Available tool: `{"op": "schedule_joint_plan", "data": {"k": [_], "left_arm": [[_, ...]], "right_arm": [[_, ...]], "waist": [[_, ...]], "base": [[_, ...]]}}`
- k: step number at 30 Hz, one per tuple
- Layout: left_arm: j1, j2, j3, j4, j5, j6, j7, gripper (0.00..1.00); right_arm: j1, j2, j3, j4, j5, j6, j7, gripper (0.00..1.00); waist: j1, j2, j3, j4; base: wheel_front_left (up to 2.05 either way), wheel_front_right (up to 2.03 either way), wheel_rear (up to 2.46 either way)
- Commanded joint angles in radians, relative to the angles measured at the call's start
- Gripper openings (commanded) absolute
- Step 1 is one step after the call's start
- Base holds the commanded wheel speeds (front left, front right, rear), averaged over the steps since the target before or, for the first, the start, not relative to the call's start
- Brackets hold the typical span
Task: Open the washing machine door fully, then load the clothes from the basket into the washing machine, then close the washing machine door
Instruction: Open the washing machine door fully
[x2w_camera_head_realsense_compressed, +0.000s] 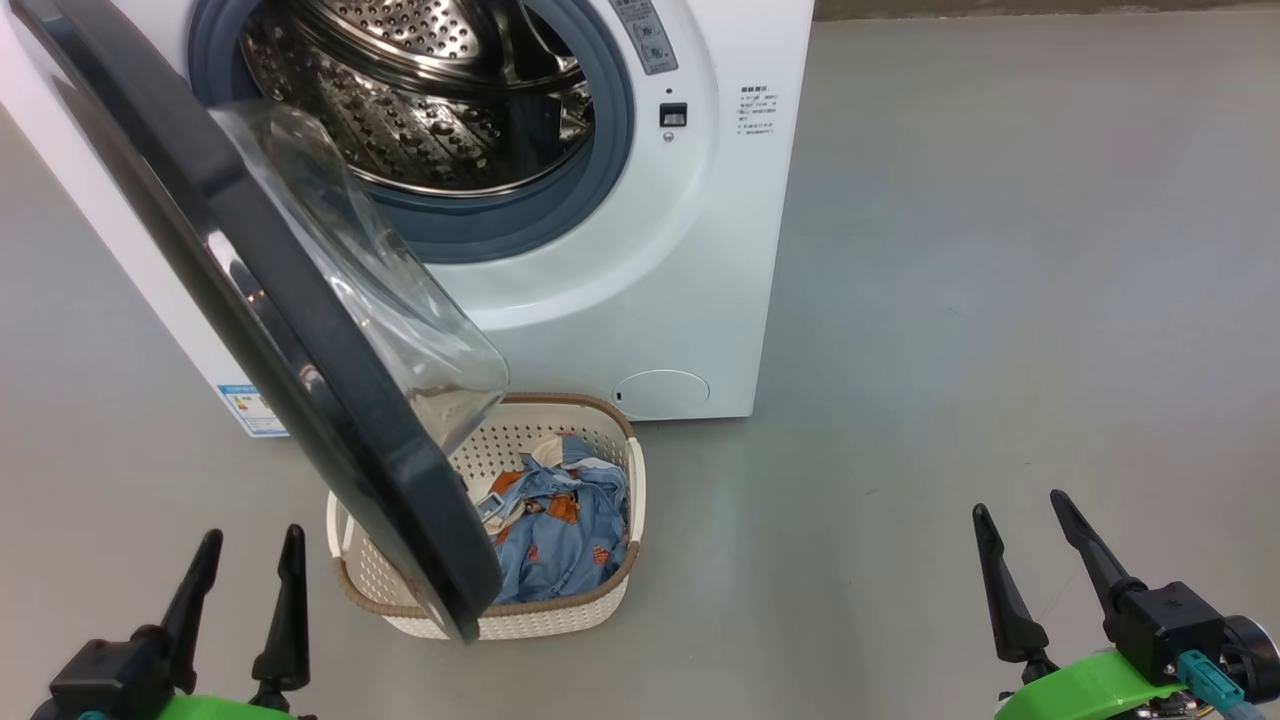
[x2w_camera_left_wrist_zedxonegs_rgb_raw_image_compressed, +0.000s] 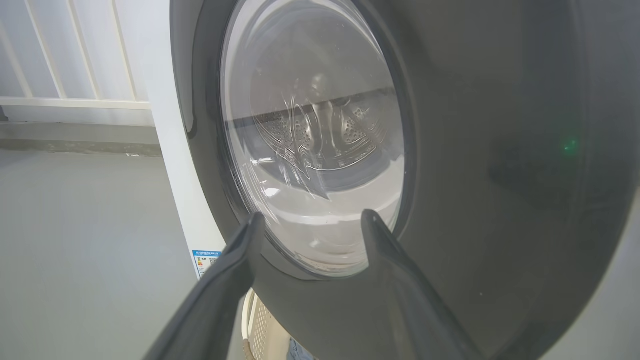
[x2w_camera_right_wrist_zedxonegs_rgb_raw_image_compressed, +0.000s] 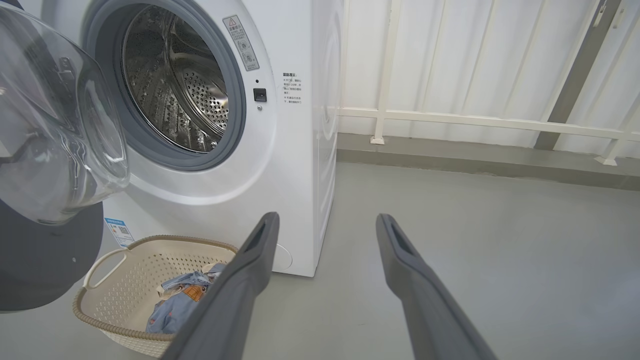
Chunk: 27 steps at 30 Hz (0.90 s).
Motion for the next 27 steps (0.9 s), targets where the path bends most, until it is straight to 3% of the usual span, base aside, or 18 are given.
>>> {"op": "schedule_joint_plan", "data": {"k": [1, 4, 5, 7, 21, 27], "left_arm": [[-0.04, 0.025, 0.033, -0.024, -0.004, -0.002, -0.006, 1.0], [-0.039, 0.026, 0.027, -0.026, -0.001, -0.002, -0.006, 1.0], [-0.038, 0.026, 0.023, -0.026, -0.002, -0.002, -0.006, 0.94], [-0.036, 0.027, 0.016, -0.025, -0.006, -0.002, -0.006, 0.0], [-0.048, 0.023, 0.024, -0.047, -0.022, -0.002, -0.006, 0.0], [-0.087, 0.023, 0.066, -0.152, -0.007, -0.002, -0.006, 0.0]], "right_arm": [[-0.018, -0.004, 0.022, -0.022, -0.003, 0.002, -0.012, 1.0], [-0.018, -0.004, 0.022, -0.022, -0.003, 0.002, -0.012, 1.0], [-0.018, -0.004, 0.022, -0.022, -0.003, 0.002, -0.012, 1.0], [-0.018, -0.004, 0.023, -0.021, -0.003, 0.002, -0.012, 1.0], [-0.01, -0.004, 0.028, -0.019, 0.001, 0.002, -0.012, 1.0], [-0.005, -0.004, 0.028, -0.015, 0.008, 0.002, -0.012, 1.0]], "waist": [[0.0, 0.0, -0.001, 0.0], [0.0, 0.0, -0.002, 0.0], [0.0, 0.0, -0.003, 0.0], [0.0, 0.0, -0.005, -0.001], [0.0, 0.0, -0.017, -0.002], [0.0, 0.0, -0.02, -0.001]], "base": [[0.0, 0.0, 0.0], [0.0, 0.0, 0.0], [0.0, 0.0, 0.0], [0.0, 0.0, 0.0], [0.0, 0.0, 0.0], [0.0, 0.0, 0.0]]}}
